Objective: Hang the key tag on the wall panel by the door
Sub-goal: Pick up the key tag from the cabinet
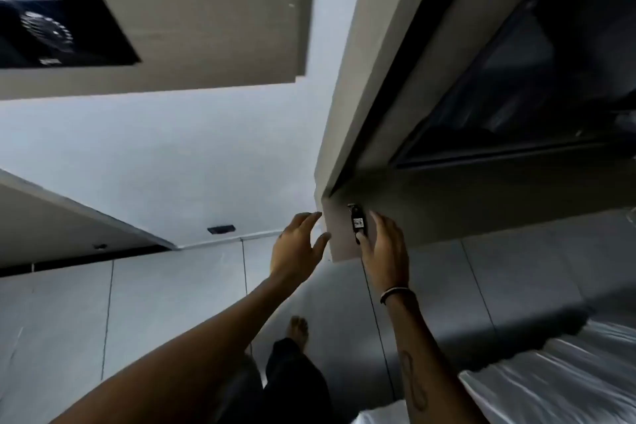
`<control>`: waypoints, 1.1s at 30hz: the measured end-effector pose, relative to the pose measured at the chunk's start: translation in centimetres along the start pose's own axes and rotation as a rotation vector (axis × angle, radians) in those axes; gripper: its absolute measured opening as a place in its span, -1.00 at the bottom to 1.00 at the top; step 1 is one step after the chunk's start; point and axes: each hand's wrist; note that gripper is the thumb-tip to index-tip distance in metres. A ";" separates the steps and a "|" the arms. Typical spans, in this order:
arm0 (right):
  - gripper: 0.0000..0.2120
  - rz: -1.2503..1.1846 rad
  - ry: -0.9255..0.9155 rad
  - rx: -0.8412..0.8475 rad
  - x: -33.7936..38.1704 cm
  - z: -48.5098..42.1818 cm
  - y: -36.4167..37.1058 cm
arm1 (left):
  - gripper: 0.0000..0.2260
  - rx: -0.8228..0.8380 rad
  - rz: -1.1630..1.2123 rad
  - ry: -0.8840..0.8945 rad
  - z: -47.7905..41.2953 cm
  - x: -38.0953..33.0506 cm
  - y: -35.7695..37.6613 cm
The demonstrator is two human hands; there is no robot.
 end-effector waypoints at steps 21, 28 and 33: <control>-0.78 -0.270 0.375 0.140 -5.2 -10.4 6.8 | -0.83 -0.046 0.273 -0.487 -12.0 -0.7 12.4; -0.81 -0.628 0.433 0.230 -4.3 -9.9 5.8 | -0.84 0.101 0.722 -0.567 -11.2 1.1 9.9; -0.80 -0.747 0.406 0.301 0.4 -8.5 4.9 | -0.84 0.144 0.804 -0.502 -9.4 3.1 4.7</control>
Point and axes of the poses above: each hand's wrist, its own z-axis away from the middle knuckle, its own y-axis out of the palm, x = y × z, and after that the axes turned 1 degree about -y, right-handed
